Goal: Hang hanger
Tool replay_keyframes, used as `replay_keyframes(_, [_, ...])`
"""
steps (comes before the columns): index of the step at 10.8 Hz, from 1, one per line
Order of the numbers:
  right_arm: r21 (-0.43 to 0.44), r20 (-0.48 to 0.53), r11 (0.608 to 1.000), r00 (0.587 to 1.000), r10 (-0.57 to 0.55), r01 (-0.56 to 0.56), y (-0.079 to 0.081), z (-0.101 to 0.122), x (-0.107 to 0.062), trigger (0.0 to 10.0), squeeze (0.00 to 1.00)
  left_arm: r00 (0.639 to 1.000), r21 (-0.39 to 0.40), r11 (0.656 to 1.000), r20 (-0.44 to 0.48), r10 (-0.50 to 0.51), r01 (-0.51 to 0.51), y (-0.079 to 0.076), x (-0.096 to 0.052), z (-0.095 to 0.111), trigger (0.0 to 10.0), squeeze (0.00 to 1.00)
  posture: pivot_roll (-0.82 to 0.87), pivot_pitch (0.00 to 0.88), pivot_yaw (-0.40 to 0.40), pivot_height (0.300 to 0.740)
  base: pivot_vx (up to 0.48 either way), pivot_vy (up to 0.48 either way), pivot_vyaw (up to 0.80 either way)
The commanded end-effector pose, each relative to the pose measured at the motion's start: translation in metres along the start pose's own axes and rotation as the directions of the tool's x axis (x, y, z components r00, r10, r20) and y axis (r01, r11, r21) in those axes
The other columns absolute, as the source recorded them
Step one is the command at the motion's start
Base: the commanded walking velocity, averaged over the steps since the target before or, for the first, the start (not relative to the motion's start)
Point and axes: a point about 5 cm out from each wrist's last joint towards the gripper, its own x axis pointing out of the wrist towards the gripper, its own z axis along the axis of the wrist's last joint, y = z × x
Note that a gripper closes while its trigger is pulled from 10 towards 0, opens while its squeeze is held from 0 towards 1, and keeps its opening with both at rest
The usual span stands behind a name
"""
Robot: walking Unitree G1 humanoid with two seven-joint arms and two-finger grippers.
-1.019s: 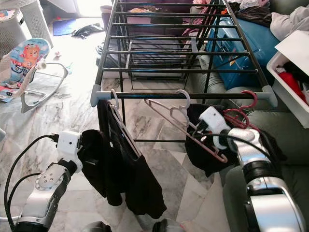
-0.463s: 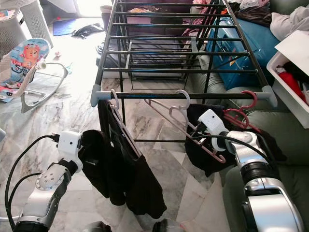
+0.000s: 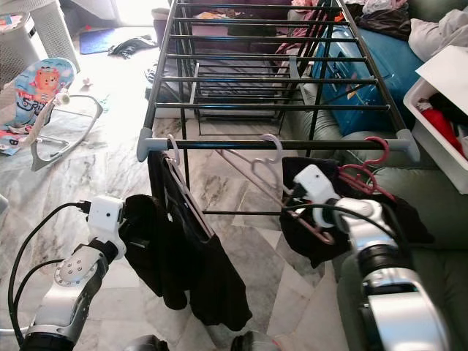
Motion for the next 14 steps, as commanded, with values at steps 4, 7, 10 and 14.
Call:
replay_keyframes(4, [-0.004,0.036,1.0,0.999,0.008,-0.008,0.005,0.002,0.002,10.0,1.0,1.0,0.016,1.0,0.005,-0.017,0.017,-0.002,-0.001,0.001,10.0,0.0,-0.06,0.0,-0.039,0.74,0.0,0.0,0.0])
replay_keyframes(7, [-0.052,0.027,0.999,1.0,0.006,-0.005,-0.002,0.015,0.003,10.0,0.0,1.0,0.015,1.0,0.001,-0.017,0.017,-0.002,-0.002,0.0,10.0,0.0,-0.06,0.0,-0.044,0.74,0.0,0.0,0.0])
replay_keyframes(10, [-0.069,0.016,0.997,1.0,0.024,-0.023,-0.003,0.02,0.006,9.9,0.0,1.0,0.019,1.0,-0.002,-0.017,0.017,-0.001,-0.002,0.0,10.0,0.0,-0.06,0.0,-0.044,0.74,0.0,0.0,0.0])
replay_keyframes(14, [-0.062,-0.007,0.998,1.0,0.03,-0.03,-0.003,0.019,0.007,0.0,0.0,1.0,0.023,1.0,-0.006,-0.02,0.02,-0.001,-0.001,0.0,10.0,0.0,-0.06,0.0,-0.044,0.74,0.0,0.0,0.0])
